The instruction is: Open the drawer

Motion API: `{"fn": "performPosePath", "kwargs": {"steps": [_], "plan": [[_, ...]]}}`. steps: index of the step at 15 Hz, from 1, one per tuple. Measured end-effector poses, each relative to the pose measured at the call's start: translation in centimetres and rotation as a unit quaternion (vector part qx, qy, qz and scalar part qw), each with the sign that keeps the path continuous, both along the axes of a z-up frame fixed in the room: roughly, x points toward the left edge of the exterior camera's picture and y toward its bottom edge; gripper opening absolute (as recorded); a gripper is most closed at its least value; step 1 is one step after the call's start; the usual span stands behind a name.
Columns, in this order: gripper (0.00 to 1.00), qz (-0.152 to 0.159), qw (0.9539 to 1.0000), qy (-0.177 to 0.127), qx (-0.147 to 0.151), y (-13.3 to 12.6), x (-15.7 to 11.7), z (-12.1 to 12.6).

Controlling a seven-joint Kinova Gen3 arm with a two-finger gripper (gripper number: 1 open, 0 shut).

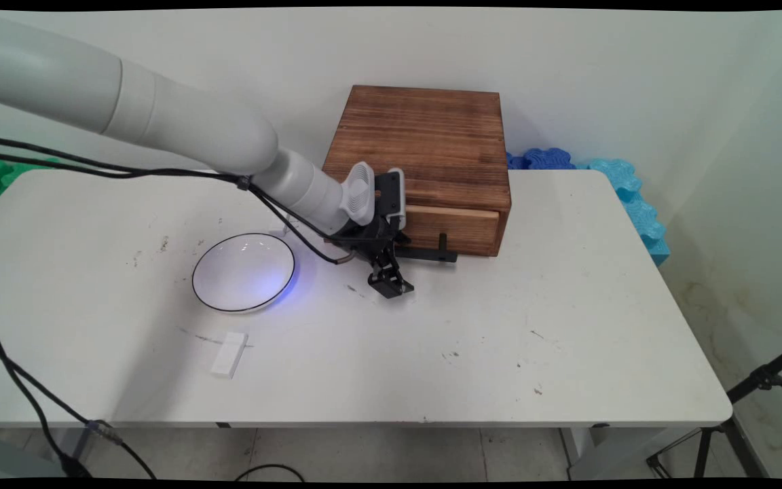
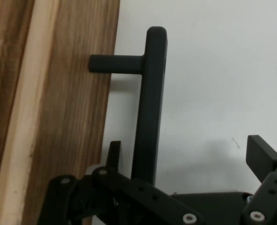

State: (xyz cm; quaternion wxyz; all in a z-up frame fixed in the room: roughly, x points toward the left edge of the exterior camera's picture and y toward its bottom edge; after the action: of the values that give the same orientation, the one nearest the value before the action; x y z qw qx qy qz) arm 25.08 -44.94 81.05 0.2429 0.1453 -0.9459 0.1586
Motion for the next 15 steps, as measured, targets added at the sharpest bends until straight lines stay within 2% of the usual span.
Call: {"fn": "performPosePath", "kwargs": {"steps": [7, 15], "plan": [[1.0, 0.002, 1.0, -0.006, 0.006, 0.0, -0.7, -1.2], [1.0, -0.001, 0.9999, -0.006, 0.012, 1.0, -1.4, -1.4]]}}
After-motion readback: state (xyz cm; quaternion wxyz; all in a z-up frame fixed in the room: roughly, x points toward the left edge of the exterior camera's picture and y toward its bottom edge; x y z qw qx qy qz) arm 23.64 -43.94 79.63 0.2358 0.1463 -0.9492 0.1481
